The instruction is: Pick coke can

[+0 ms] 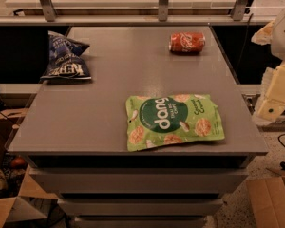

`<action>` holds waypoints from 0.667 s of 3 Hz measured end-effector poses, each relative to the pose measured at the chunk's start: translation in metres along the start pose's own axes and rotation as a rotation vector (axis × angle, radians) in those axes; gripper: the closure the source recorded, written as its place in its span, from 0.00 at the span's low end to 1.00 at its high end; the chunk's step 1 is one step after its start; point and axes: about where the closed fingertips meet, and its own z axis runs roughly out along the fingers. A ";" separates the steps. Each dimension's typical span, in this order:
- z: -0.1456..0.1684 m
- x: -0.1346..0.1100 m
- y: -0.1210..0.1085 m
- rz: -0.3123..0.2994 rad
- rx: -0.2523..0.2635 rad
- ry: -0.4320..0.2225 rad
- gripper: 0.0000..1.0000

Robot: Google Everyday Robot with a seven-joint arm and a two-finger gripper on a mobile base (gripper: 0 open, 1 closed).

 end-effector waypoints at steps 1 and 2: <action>0.000 0.000 0.000 0.000 0.000 0.000 0.00; -0.001 -0.009 -0.013 -0.029 0.029 -0.015 0.00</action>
Offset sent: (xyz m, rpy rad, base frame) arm 0.0337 0.0110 0.0087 -0.0026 -0.0626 0.0603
